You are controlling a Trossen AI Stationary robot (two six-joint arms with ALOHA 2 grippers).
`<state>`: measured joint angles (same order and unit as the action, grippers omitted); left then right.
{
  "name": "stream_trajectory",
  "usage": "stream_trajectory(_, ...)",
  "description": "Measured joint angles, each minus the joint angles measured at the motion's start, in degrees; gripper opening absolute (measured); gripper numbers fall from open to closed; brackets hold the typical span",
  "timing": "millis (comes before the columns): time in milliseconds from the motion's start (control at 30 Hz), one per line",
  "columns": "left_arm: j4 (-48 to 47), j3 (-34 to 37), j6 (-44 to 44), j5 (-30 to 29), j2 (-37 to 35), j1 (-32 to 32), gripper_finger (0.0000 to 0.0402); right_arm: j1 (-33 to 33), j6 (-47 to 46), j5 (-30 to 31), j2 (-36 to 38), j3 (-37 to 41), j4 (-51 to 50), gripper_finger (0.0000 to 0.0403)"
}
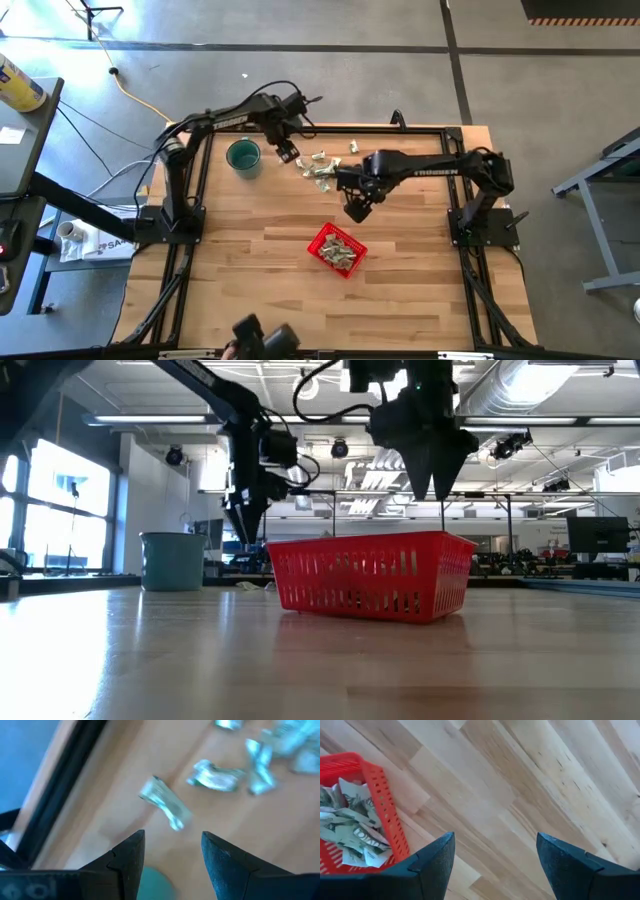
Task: Pick and place Stevia / Truvia into bins
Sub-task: Put the light green stevia packet into the bin
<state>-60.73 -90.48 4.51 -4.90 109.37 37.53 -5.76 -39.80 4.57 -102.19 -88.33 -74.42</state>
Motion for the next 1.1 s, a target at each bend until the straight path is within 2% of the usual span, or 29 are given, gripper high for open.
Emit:
stream_trajectory(300,-1.6,-9.2,0.2,-1.4,11.2,4.3,0.023,-4.2,4.3,-3.0,0.0,0.0,-0.4,0.0271)
stream_trajectory(567,-5.6,-9.6,-0.5,-0.1,16.4,2.3,0.023,-4.8,4.3,-3.5,0.0,0.0,-1.0,0.0271)
stream_trajectory(700,-5.3,-9.6,-0.9,-0.1,17.0,1.0,0.023,-4.8,4.2,-3.4,0.0,0.0,-1.0,0.0271)
stream_trajectory(900,-4.6,-9.6,-0.9,-3.5,17.0,0.7,0.0224,-4.3,2.3,-2.5,0.0,0.0,-1.0,0.0271)
stream_trajectory(1000,-4.8,-9.5,-0.9,-3.5,17.0,1.2,0.0203,-3.6,1.5,-2.1,0.0,0.0,-1.0,0.0271)
stream_trajectory(1100,-4.8,-9.5,-1.7,-0.4,17.0,1.6,0.0174,-2.9,1.1,-2.1,0.0,0.0,-1.0,0.0271)
